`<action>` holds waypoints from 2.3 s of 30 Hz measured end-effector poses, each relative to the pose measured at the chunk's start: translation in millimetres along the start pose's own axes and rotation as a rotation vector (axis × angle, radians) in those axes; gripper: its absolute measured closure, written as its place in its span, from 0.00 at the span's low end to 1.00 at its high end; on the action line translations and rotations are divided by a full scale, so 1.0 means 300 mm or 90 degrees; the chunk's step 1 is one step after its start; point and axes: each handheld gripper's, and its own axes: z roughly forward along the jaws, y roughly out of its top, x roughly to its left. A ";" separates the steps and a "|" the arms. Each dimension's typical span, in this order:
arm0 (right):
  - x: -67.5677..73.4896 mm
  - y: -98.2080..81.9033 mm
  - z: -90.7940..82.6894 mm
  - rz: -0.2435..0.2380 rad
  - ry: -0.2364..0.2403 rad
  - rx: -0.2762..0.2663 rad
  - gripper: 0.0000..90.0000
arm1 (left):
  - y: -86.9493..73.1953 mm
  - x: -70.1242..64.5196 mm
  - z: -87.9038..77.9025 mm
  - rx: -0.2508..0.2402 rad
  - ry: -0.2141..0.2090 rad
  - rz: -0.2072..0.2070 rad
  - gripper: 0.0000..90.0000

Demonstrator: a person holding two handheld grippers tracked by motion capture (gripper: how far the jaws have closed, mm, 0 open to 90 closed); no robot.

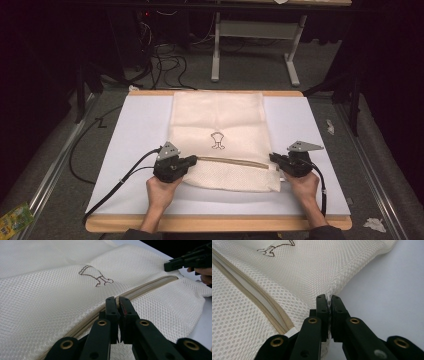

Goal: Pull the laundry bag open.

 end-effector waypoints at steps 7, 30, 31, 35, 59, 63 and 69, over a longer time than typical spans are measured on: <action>-0.001 -0.001 -0.002 0.002 0.001 -0.001 0.97 | 0.002 0.003 0.000 -0.005 -0.002 -0.003 0.97; -0.010 -0.003 -0.009 0.004 -0.010 -0.004 0.98 | -0.010 0.042 -0.048 -0.021 0.025 -0.018 0.97; -0.011 -0.004 -0.011 0.006 -0.011 -0.003 0.98 | -0.010 0.046 -0.051 -0.022 0.025 -0.020 0.97; -0.022 -0.009 -0.014 0.011 -0.012 -0.004 0.98 | -0.011 0.053 -0.060 -0.024 0.030 -0.023 0.97; -0.039 -0.013 -0.033 0.013 -0.026 -0.005 0.98 | -0.010 0.088 -0.105 -0.036 0.056 -0.032 0.97; -0.038 -0.012 -0.036 0.012 -0.027 -0.010 0.98 | -0.014 0.091 -0.107 -0.036 0.059 -0.033 0.97; -0.041 -0.010 -0.041 0.013 -0.028 -0.014 0.98 | -0.013 0.093 -0.105 -0.034 0.059 -0.034 0.97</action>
